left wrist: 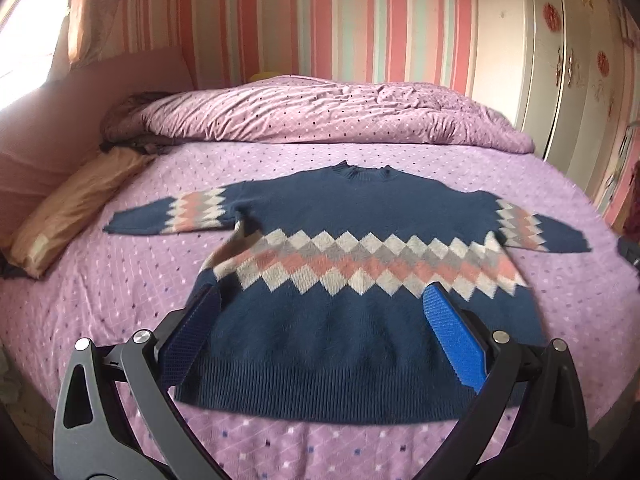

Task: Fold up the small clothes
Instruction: 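Move the right tool down to the sweater sleeve cuff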

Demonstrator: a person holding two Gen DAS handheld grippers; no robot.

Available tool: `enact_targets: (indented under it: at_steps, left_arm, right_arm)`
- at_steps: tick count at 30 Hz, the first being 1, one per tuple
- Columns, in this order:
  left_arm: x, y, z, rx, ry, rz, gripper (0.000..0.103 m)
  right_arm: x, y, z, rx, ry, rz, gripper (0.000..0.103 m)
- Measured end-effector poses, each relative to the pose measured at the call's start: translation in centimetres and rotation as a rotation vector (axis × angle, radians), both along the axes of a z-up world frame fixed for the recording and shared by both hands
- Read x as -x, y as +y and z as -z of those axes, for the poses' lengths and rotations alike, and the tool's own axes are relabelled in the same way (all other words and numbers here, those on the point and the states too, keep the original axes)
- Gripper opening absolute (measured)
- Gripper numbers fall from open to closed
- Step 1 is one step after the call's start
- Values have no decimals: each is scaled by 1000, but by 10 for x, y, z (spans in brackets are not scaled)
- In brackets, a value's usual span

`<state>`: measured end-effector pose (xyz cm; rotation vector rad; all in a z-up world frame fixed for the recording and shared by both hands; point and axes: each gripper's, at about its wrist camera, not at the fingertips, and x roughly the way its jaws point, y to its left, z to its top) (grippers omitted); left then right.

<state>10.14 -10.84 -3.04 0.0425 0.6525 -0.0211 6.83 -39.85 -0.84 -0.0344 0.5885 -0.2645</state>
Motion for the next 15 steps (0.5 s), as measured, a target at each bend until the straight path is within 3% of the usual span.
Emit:
enact_targets:
  at_steps: [4,9,15]
  left_arm:
    - [-23,-30,15,-11,20,12,100]
    - [-52,-74,35,-32,28,39,100]
    - [-91,-126,57,-24,35,40,100]
  right_arm:
    - [-20,-50,21,40,21,42,102]
    - [-43,-132,43,-11,28,86,102]
    - [-79,-225,70,36,81,174,102]
